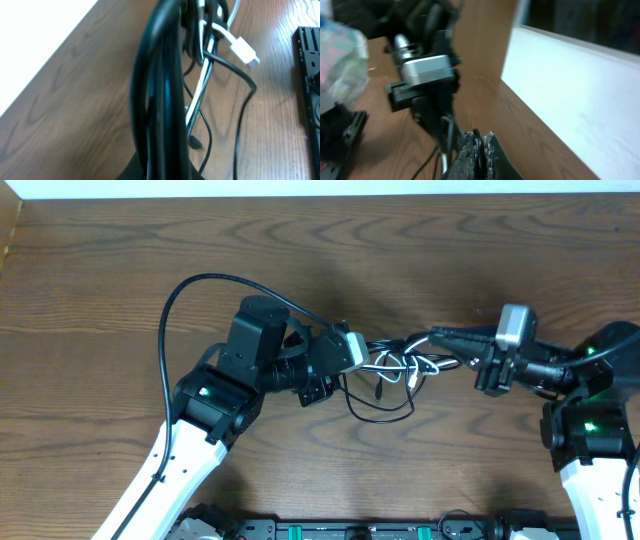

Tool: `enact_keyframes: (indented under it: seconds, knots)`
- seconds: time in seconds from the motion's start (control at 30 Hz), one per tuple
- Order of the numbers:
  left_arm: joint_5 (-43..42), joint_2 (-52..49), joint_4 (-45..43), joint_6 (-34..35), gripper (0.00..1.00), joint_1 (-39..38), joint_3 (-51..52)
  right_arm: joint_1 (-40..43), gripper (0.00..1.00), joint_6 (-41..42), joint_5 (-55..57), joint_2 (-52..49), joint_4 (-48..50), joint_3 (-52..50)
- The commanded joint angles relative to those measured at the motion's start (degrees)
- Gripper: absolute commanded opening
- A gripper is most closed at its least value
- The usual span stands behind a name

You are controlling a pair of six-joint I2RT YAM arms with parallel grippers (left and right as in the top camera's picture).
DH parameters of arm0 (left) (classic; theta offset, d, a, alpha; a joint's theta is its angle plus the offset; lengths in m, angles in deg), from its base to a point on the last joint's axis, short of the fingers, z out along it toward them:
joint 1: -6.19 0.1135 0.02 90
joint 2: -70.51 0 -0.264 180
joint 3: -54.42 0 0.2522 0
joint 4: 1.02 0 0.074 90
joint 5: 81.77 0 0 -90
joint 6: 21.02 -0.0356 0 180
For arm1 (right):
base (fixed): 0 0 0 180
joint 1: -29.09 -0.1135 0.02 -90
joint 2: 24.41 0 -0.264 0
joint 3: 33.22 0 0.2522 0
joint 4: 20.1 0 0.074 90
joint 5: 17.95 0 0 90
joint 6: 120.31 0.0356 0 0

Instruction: Untangle cables

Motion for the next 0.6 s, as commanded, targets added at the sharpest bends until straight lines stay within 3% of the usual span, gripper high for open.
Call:
enact_keyframes:
  seconds: [0.0, 0.17, 0.37, 0.47, 0.57]
  knots:
    - [2.2, -0.4, 2.0, 0.1, 0.08, -0.1, 0.2, 3.3, 0.01, 13.3, 9.3, 0.8, 0.7, 1.2]
    - [3.1, -0.4, 3.4, 0.1, 0.08, -0.1, 0.2, 6.4, 0.01, 18.7, 10.9, 0.8, 0.7, 1.2]
    - [3.1, -0.4, 1.6, 1.0, 0.07, -0.1, 0.2, 7.1, 0.01, 19.2, 6.9, 0.8, 0.3, 1.2]
    - [3.5, -0.4, -6.1, 8.5, 0.08, 0.0, 0.2, 7.1, 0.01, 18.9, 2.0, 0.7, -1.1, 1.2]
    - [12.7, -0.4, -12.8, 18.3, 0.08, 0.0, 0.2, 7.1, 0.01, 18.3, -3.9, 0.7, -1.6, 1.2]
